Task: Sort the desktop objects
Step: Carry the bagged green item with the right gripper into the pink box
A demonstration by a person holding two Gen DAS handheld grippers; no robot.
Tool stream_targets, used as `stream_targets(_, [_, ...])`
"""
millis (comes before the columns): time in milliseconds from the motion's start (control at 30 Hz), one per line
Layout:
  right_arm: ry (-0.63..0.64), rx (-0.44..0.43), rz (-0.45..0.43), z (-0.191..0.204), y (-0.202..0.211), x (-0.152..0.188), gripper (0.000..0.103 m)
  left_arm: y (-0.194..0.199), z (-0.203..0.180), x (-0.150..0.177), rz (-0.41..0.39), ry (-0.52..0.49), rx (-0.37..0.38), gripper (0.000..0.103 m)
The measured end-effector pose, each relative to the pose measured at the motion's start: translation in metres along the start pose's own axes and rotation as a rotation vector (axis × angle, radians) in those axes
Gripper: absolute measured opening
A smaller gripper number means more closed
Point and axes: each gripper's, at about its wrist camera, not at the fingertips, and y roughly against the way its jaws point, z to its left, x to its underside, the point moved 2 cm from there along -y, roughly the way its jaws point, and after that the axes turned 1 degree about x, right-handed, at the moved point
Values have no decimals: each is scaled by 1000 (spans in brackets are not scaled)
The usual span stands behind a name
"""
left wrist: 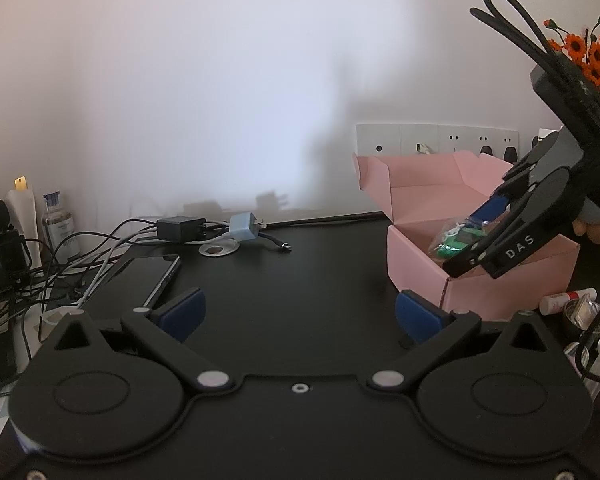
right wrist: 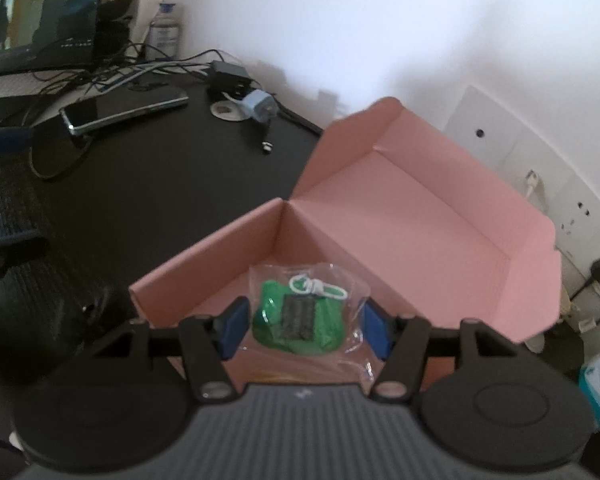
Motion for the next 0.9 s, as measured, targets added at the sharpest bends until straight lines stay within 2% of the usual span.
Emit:
stream_targets(300, [-9,-63,-2,2,-12,-6,59,0,-1,0,3,1,1,103])
stream_targets(667, [-172,-193,20,-22,-30,3,62,-1,-1,0,5,-3,4,103])
stream_targets(900, [-224,-244,12,-29,-37,8,66,-2,0,0,9,2,6,103])
